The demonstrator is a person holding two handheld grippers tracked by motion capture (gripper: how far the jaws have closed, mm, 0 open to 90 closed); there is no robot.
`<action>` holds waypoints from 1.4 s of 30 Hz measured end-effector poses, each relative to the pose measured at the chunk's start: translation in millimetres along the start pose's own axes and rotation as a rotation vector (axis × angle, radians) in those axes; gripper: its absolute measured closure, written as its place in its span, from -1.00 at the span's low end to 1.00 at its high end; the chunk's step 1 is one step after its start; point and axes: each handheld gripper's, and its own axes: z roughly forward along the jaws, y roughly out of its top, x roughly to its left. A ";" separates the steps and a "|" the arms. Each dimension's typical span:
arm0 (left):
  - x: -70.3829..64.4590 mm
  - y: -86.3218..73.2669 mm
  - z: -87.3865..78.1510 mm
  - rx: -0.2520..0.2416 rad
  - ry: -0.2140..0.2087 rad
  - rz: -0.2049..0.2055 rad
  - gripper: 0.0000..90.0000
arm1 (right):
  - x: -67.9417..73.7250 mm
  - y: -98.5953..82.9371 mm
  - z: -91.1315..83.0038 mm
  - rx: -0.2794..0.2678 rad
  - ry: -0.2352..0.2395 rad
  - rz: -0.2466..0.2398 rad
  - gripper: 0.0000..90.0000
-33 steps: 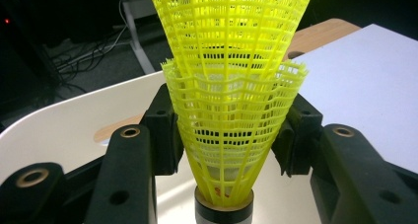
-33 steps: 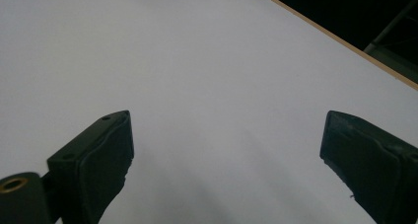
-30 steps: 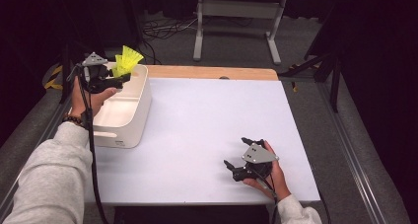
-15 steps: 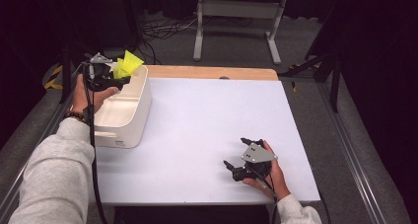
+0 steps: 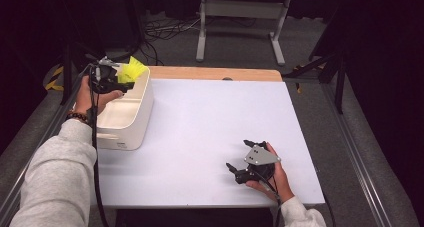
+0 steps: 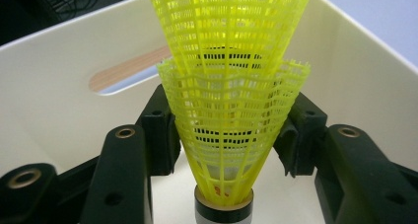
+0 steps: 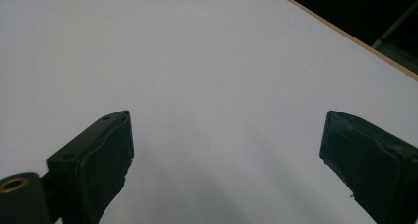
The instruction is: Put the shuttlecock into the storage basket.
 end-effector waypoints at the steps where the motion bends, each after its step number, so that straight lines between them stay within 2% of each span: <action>1: -0.2 0.0 0.2 0.000 -0.003 -0.002 0.11 | 0.2 0.1 0.0 0.000 0.000 -0.001 -0.85; 4: -0.1 -0.1 0.6 0.010 0.006 -0.003 0.08 | 0.3 0.2 0.0 0.001 0.001 -0.003 -0.85; 6: -0.6 -0.5 1.5 0.025 -0.006 -0.009 0.07 | 0.3 0.2 0.2 0.002 0.000 -0.004 -0.85; 11: -1.8 -0.2 4.6 0.052 -0.001 0.010 0.00 | 0.9 0.5 0.6 0.003 0.003 -0.004 -0.85; 15: -3.2 0.0 7.1 0.078 -0.003 0.020 0.02 | 1.0 0.5 1.2 0.006 0.006 -0.003 -0.85; 22: -3.3 -1.3 8.6 0.101 0.002 0.009 -0.01 | 1.3 0.5 1.5 0.008 0.006 -0.007 -0.85; 25: -3.5 -2.1 11.6 0.129 0.006 0.011 -0.06 | 1.4 0.5 1.9 0.011 0.007 -0.009 -0.85; 32: -5.1 -1.8 12.6 0.137 0.020 0.008 -0.24 | 1.4 0.7 1.8 0.010 0.007 -0.010 -0.85; 38: -4.6 0.1 9.9 0.112 0.060 0.016 -0.45 | 1.1 1.0 2.0 0.009 0.009 -0.008 -0.85; 40: -3.9 0.3 6.3 0.083 0.053 0.003 -0.50 | 1.0 1.1 1.7 0.008 0.007 -0.009 -0.85; 42: -4.7 1.9 1.9 0.038 0.075 0.009 -0.61 | 0.7 1.3 1.6 0.007 0.007 -0.009 -0.85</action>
